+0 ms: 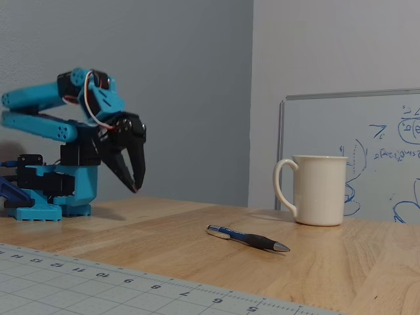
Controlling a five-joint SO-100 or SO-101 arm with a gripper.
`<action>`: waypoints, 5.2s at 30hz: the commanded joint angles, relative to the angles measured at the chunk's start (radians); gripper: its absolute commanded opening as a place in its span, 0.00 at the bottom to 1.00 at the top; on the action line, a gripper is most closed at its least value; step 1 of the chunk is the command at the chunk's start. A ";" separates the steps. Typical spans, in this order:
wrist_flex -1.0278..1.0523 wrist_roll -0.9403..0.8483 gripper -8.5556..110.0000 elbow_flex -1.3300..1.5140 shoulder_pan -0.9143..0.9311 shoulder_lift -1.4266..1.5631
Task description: Touch the pen.
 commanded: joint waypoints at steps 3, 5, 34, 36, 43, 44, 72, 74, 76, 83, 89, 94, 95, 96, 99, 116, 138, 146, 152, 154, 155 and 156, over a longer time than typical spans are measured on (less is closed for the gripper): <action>-0.011 0.006 0.08 -0.446 -0.009 -0.388; -0.011 0.006 0.08 -0.563 -0.009 -0.508; -0.009 -0.006 0.08 -1.557 0.072 -1.664; -0.009 -0.005 0.08 -1.571 0.066 -1.684; -0.009 -0.006 0.08 -1.606 0.063 -1.749; -0.009 -0.006 0.08 -1.609 0.063 -1.755; -0.009 -0.003 0.08 -1.611 0.040 -1.810; -0.009 -0.002 0.08 -1.611 0.040 -1.805; -0.009 -0.002 0.08 -1.611 0.040 -1.804; -0.009 0.002 0.08 -1.614 0.038 -1.756; -0.009 0.006 0.08 -1.611 0.037 -1.730; -0.009 0.006 0.08 -1.611 0.037 -1.715; -0.009 0.006 0.08 -1.611 0.037 -1.715; -0.009 0.006 0.08 -1.612 0.037 -1.715; -0.009 0.006 0.08 -1.614 0.035 -1.712; -0.009 0.008 0.08 -1.609 0.014 -1.675; -0.009 0.008 0.08 -1.606 0.012 -1.772; -0.009 0.009 0.08 -1.612 -0.015 -1.801; -0.009 0.009 0.08 -1.612 -0.015 -1.801; -0.009 0.009 0.08 -1.612 -0.015 -1.799; -0.009 0.009 0.08 -1.612 -0.015 -1.799; -0.009 0.009 0.08 -1.612 -0.015 -1.799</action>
